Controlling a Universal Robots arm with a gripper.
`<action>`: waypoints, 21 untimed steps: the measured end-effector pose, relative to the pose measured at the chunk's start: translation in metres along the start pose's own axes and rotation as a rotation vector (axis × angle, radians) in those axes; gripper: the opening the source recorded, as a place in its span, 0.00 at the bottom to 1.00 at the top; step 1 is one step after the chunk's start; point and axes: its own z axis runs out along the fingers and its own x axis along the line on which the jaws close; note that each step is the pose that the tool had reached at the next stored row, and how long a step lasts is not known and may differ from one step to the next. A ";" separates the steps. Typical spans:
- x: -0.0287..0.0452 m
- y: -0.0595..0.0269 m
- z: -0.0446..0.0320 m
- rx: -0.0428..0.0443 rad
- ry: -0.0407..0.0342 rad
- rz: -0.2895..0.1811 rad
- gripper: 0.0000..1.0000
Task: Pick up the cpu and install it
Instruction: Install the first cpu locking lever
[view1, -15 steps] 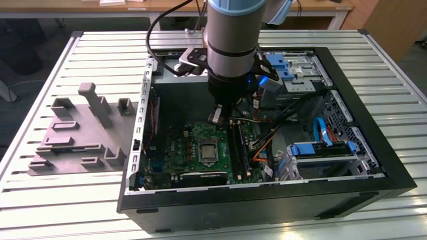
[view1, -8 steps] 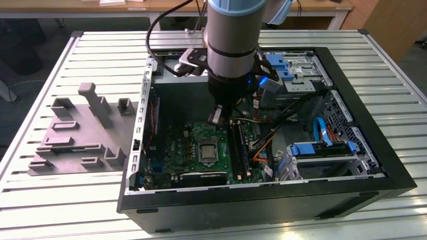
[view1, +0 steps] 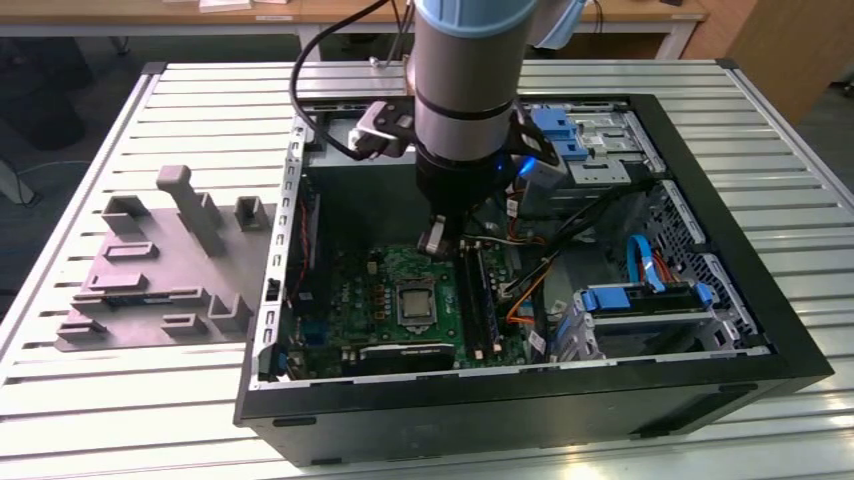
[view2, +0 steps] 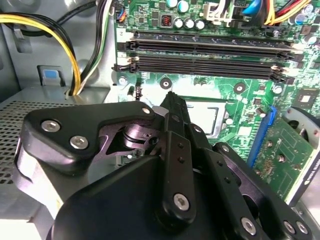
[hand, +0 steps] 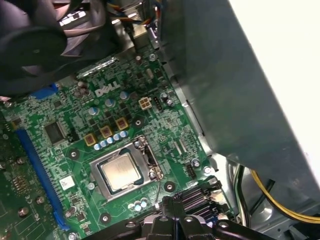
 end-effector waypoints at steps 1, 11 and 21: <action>0.0012 -0.0004 0.0000 0.0000 0.0000 -0.002 0.11; 0.0069 -0.0023 0.0003 -0.0015 0.0005 -0.078 0.11; 0.0130 -0.0016 0.0012 -0.0030 0.0004 -0.143 0.11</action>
